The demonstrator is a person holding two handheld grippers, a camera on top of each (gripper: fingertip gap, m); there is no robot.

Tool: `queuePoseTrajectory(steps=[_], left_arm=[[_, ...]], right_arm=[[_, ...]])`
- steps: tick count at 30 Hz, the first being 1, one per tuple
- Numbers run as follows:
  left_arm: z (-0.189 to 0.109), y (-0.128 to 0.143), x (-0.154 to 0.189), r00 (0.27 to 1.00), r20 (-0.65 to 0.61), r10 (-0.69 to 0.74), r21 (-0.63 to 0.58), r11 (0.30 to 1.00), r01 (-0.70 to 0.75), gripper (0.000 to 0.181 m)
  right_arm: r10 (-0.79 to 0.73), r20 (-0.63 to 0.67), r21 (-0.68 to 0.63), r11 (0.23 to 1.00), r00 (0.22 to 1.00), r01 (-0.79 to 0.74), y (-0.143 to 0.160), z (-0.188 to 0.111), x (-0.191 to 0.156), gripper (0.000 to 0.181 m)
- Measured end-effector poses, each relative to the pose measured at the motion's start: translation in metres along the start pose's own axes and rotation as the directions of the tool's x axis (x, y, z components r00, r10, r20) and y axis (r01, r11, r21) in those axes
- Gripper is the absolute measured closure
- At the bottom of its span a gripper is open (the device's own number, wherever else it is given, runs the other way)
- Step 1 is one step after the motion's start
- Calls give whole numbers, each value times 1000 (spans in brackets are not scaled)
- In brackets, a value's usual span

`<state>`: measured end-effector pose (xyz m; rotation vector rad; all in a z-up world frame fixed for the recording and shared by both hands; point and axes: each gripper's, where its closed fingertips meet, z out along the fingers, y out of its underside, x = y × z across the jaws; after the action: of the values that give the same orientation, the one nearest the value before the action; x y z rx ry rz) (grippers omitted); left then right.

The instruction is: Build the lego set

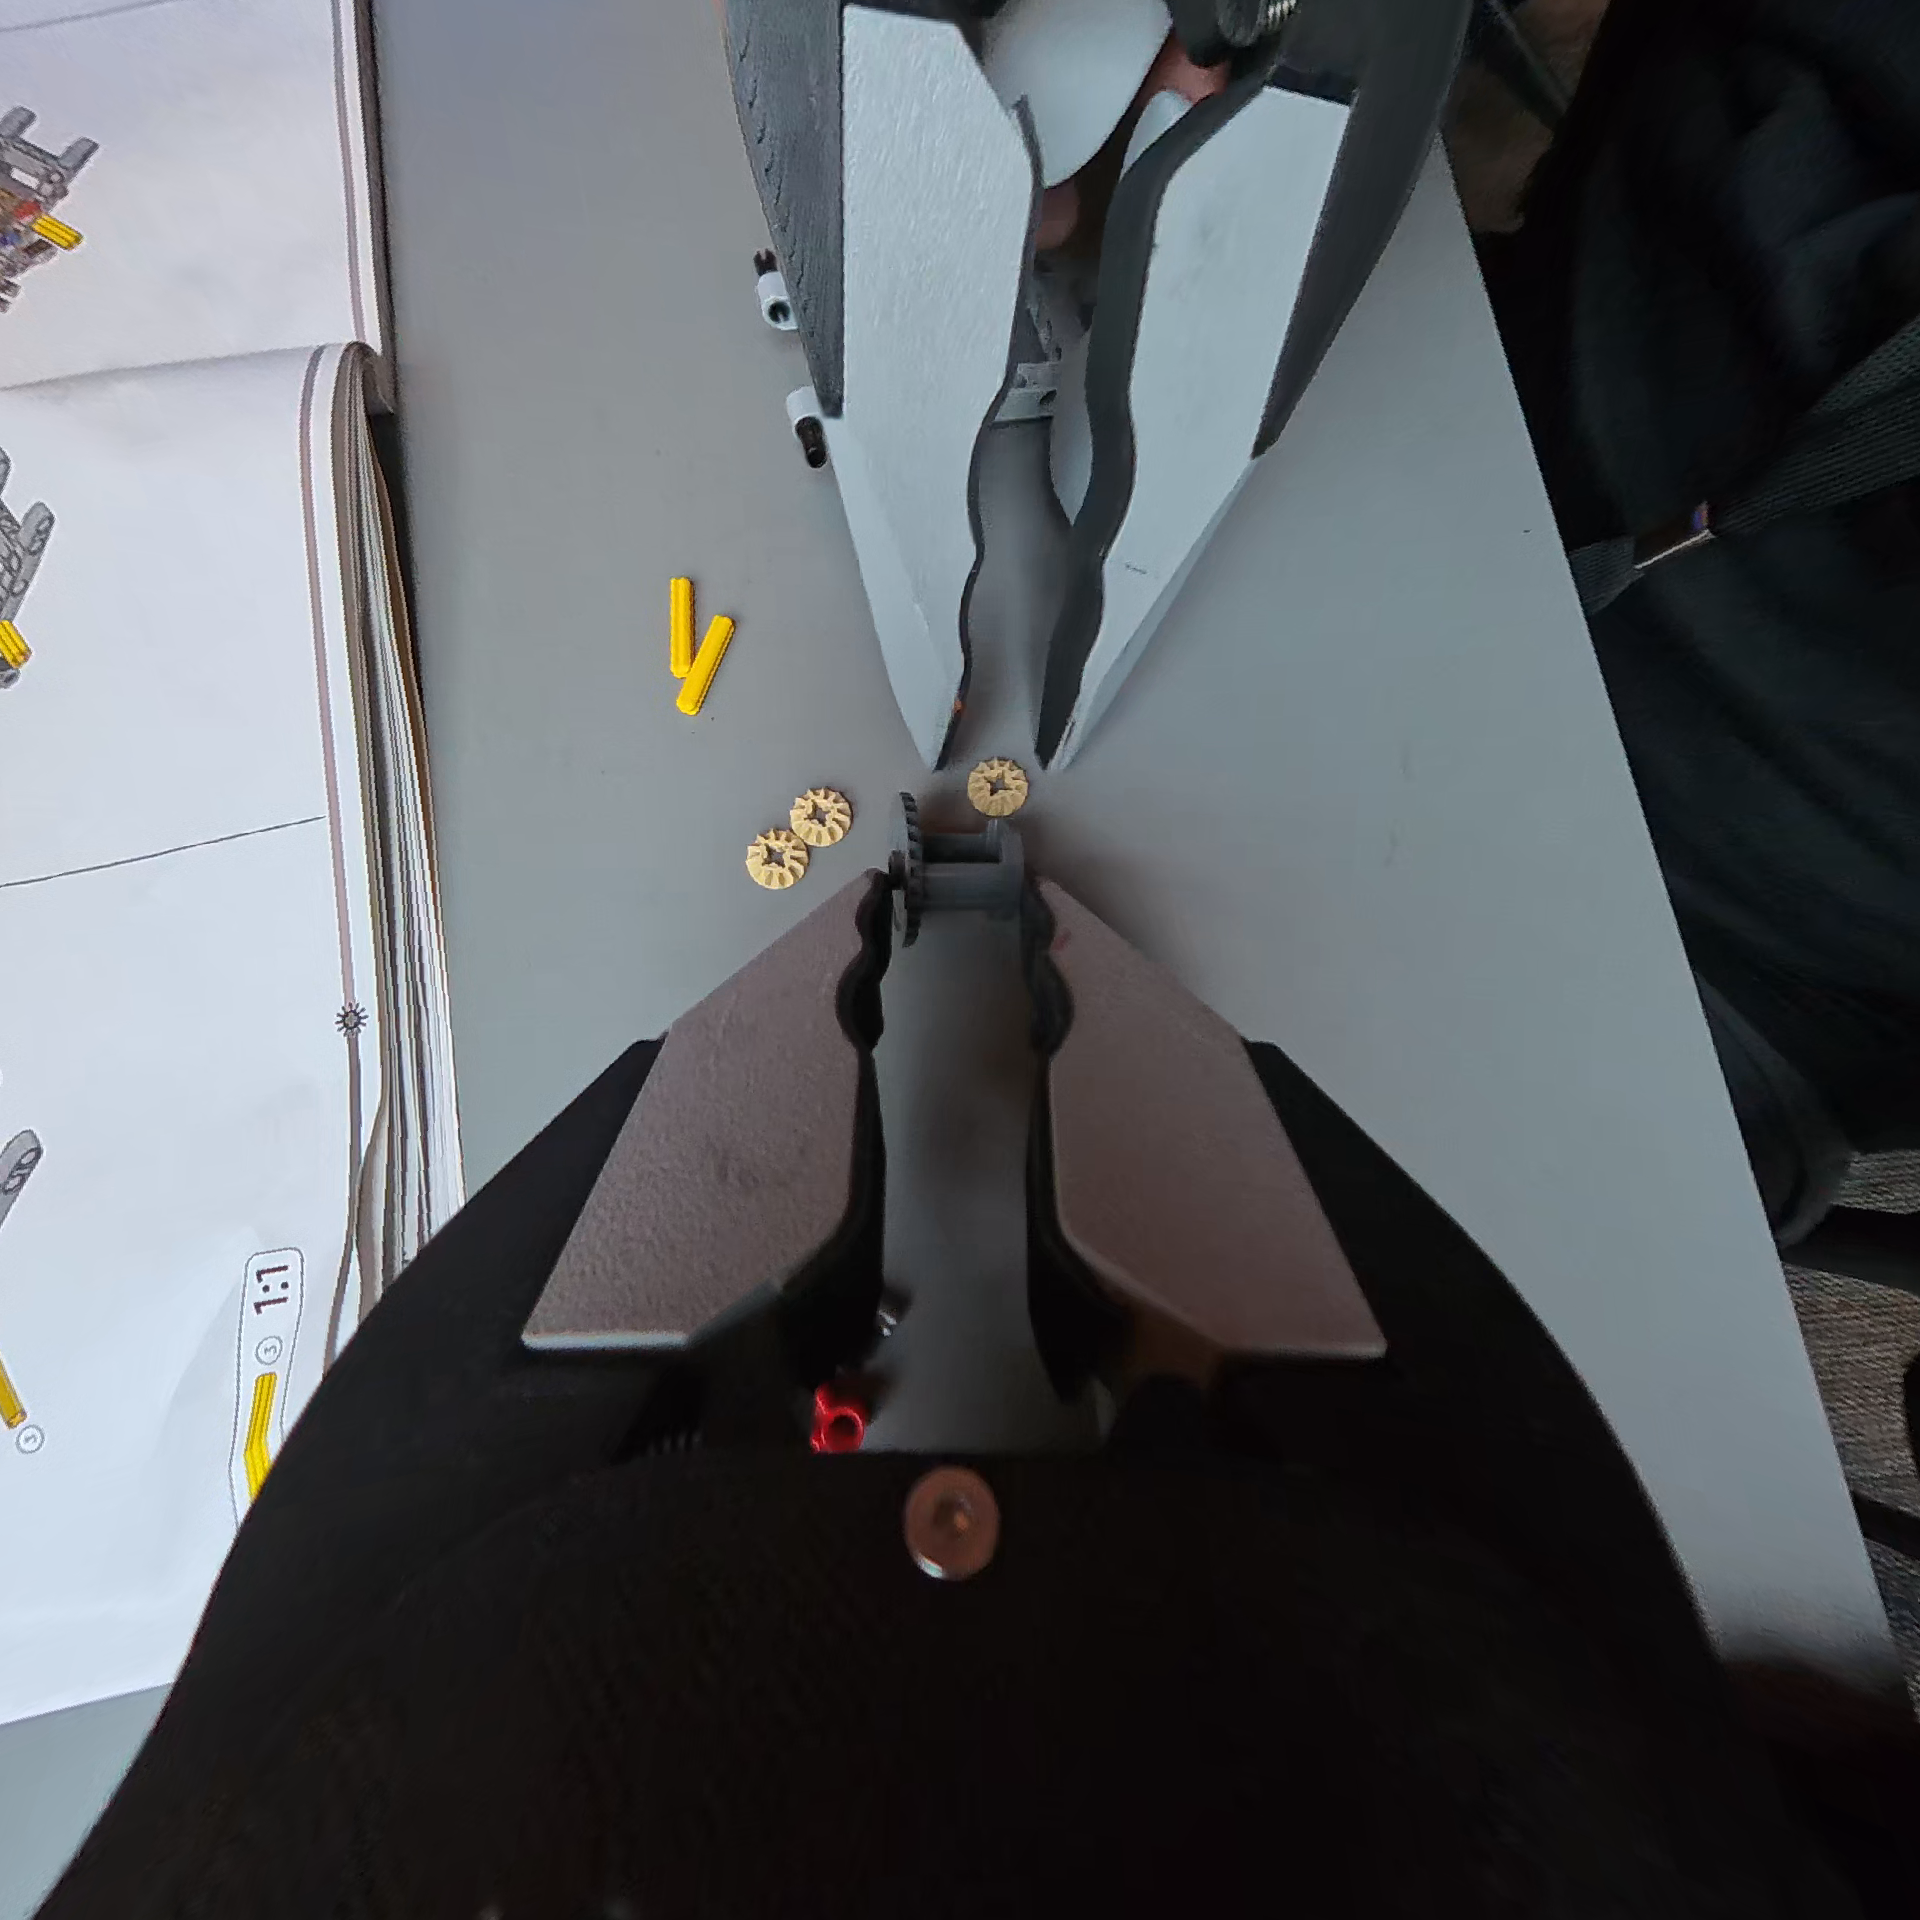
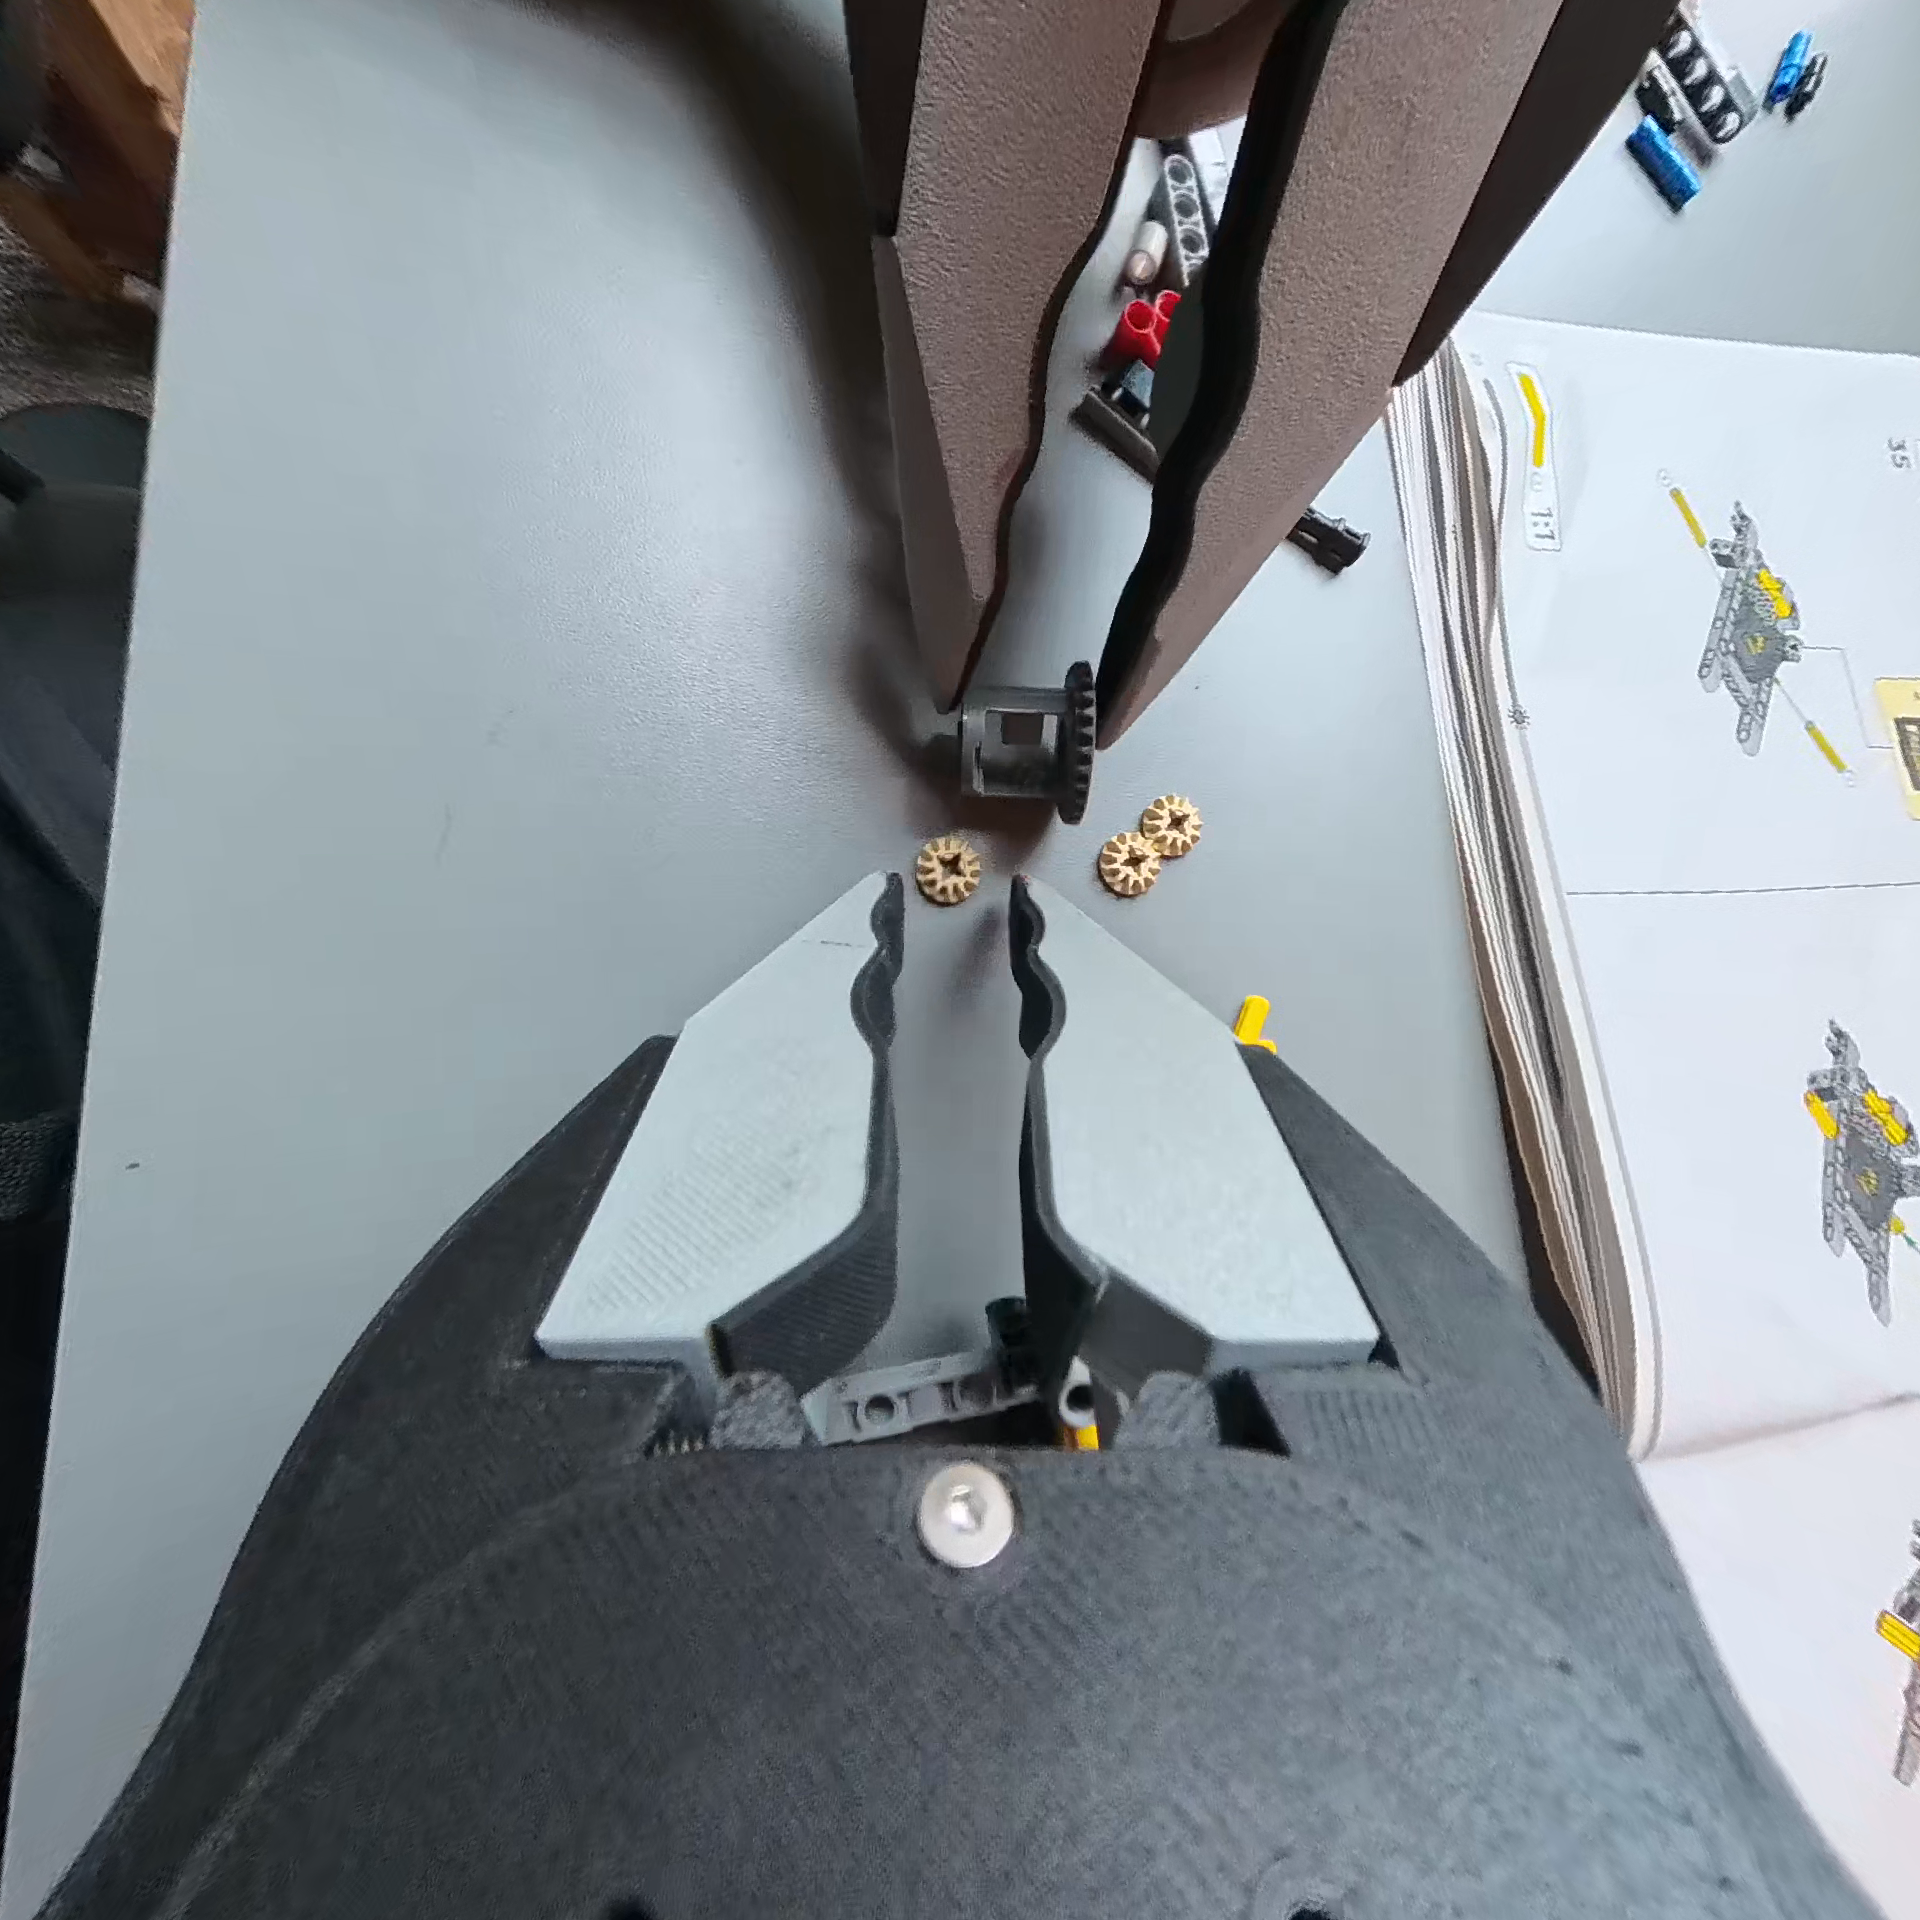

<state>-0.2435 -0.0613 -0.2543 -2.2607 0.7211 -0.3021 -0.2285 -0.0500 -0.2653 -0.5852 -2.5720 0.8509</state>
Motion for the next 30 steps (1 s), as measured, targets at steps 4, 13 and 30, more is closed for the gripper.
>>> queuePoseTrajectory(steps=[4,13,30], left_arm=[[0,1,0,1000,-5,-3,-4,1000,3,159],[0,1,0,1000,0,0,-9,1000,0,159],[-5,5,-5,1000,25,-11,-19,1000,11,159]], right_arm=[[8,-1,6,1000,1000,-8,0,1,2,166],[5,-1,16,1000,1000,-5,-1,3,2,175],[-41,-49,30,999,998,43,-1,-2,10,178]])
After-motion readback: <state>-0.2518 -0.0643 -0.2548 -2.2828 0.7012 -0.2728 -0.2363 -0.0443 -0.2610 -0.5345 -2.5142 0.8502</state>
